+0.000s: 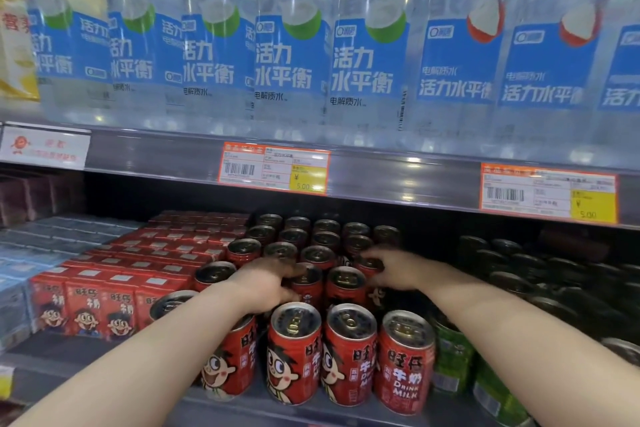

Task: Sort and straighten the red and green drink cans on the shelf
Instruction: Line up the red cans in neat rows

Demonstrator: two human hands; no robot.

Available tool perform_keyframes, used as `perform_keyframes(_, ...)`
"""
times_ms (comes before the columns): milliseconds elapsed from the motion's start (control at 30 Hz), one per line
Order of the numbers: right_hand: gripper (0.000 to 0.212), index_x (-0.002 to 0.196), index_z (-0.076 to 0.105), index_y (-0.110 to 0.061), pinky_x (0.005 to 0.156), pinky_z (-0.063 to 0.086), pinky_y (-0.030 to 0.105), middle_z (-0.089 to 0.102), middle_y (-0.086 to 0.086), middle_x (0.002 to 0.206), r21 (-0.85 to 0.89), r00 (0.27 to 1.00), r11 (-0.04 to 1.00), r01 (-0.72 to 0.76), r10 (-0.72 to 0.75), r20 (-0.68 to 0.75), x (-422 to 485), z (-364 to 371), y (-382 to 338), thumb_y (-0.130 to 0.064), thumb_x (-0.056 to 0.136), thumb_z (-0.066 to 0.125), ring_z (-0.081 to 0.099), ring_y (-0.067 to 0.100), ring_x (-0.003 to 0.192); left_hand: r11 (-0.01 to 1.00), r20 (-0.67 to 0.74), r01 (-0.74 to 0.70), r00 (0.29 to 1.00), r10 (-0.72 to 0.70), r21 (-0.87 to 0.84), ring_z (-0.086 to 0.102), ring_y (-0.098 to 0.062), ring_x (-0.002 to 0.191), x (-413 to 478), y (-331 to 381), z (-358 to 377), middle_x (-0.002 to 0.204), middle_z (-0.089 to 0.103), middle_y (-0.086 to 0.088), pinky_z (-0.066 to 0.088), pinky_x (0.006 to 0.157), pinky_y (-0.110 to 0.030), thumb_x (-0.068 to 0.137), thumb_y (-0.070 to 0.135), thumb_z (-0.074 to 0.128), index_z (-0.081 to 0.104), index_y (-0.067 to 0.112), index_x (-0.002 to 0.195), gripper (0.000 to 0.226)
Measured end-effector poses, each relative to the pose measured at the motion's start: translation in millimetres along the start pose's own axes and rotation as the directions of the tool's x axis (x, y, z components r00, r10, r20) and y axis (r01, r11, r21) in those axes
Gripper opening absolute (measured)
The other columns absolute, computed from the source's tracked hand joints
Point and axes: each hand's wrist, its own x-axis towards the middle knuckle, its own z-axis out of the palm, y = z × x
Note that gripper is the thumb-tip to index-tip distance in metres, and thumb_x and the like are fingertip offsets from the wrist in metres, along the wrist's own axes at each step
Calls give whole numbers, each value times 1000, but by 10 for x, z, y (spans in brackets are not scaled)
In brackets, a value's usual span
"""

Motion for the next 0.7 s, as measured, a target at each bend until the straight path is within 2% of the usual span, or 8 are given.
perform_keyframes(100,63,139,35,-25,92,39,28,46,6,139,44,999,998,-52,52,16,66,-27,113,-29,85,66,48,22,121,1000,-1,8,1000,-8,-14,31,-19,138,-7,1,1,151,32,3,26,108,-23,87,37,59,38,33,139,56)
perform_keyframes(233,67,139,36,-21,95,40,30,44,6,140,13,998,999,-50,50,34,130,-65,146,-26,81,71,46,23,123,999,7,17,1000,-17,-32,32,-19,137,-9,2,0,151,33,4,27,107,-22,87,38,59,39,34,139,56)
perform_keyframes(333,58,136,43,-20,95,39,28,42,5,140,-55,999,998,16,-18,-38,150,-30,60,-22,83,68,45,21,124,999,6,23,1000,-22,-41,32,-18,138,-13,-2,3,151,32,4,26,107,-21,87,38,60,39,34,139,56)
perform_keyframes(433,47,131,51,-17,102,35,26,45,4,140,-70,983,987,144,-151,-109,194,37,-24,-21,86,65,45,19,125,999,8,21,1000,-21,-24,29,-18,139,-17,5,0,152,31,4,25,108,-22,88,38,59,37,33,140,57)
perform_keyframes(600,47,134,50,-17,105,33,25,45,4,141,-15,981,981,192,-192,-14,200,-4,-80,-13,89,61,44,19,127,999,13,24,1000,-24,-28,28,-18,140,-22,12,-7,153,29,4,24,108,-22,88,37,58,37,32,141,57)
perform_keyframes(700,44,133,50,-18,98,35,23,46,2,138,-9,981,981,194,-194,14,163,-57,-65,-8,91,55,46,18,124,999,15,28,1000,-28,-26,29,-18,139,-16,7,0,152,29,4,25,108,-22,88,37,58,36,33,140,56)
